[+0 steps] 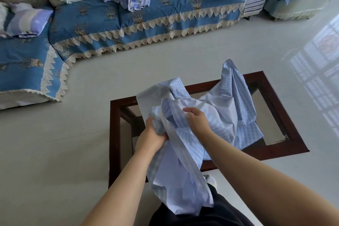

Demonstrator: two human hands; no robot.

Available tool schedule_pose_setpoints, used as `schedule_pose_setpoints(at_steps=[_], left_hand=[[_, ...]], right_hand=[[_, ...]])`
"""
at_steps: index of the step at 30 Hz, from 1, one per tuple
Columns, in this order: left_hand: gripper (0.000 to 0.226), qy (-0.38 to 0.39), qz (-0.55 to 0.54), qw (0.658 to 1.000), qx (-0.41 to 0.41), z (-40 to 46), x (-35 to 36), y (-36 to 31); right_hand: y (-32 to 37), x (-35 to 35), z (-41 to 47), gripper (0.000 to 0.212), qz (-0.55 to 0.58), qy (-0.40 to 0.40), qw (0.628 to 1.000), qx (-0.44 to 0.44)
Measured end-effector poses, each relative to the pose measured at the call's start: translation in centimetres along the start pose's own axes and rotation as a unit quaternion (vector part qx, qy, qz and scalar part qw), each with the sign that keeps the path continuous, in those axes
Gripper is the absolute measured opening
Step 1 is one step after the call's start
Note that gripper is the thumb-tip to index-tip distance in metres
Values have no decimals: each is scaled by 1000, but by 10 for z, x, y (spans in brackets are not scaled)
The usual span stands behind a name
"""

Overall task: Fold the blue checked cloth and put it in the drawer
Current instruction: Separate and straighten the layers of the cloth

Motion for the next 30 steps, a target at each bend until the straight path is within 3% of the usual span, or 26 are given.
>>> schedule_pose_setpoints(at_steps=[2, 3, 7, 11, 14, 16, 18, 19, 21, 23, 25, 27, 30], left_hand=[[98, -25, 77, 997, 12, 4, -4, 5], [99, -36, 130, 991, 21, 6, -6, 8], [54, -93, 324, 940, 44, 16, -9, 23], [45, -68, 413, 908, 7, 26, -4, 38], [37, -46, 390, 919, -38, 35, -2, 47], [37, -49, 291, 952, -84, 40, -2, 56], [44, -51, 177, 976, -119, 41, -3, 62], [52, -48, 141, 979, -137, 42, -2, 66], [61, -55, 145, 978, -141, 43, -3, 72], [48, -92, 173, 973, -120, 41, -7, 72], [43, -146, 164, 971, -98, 38, -14, 65], [45, -181, 115, 974, -79, 34, -21, 49], [33, -200, -70, 977, -25, 23, -35, 15]], right_hand=[[-2, -4, -2, 34, -89, -21, 996, -25], [-4, -7, -3, 31, -146, -33, 988, -40], [-16, -31, 1, 31, -278, -78, 957, -42], [-20, -55, 14, 38, -344, -80, 935, 12], [-20, -67, 13, 34, -499, -11, 864, 70], [-23, -75, 7, 34, -576, 54, 805, 128], [-30, -82, 6, 34, -591, 84, 787, 155], [-31, -85, 6, 32, -581, 76, 794, 160], [-33, -90, 8, 33, -511, 29, 846, 151], [-29, -88, 10, 46, -393, -34, 913, 106], [-19, -83, 7, 53, -290, -86, 952, 44], [-1, -75, 2, 51, -211, -128, 968, -42], [36, -59, -10, 46, -149, -157, 959, -185]])
Point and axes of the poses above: each hand's wrist, its own z-axis towards the middle knuckle, its own x-axis out of the palm, y = z × x, the point moved 3 cm from there along z, towards the middle knuckle, and after that the axes turned 4 degrees about -x, right-handed, at the moved point
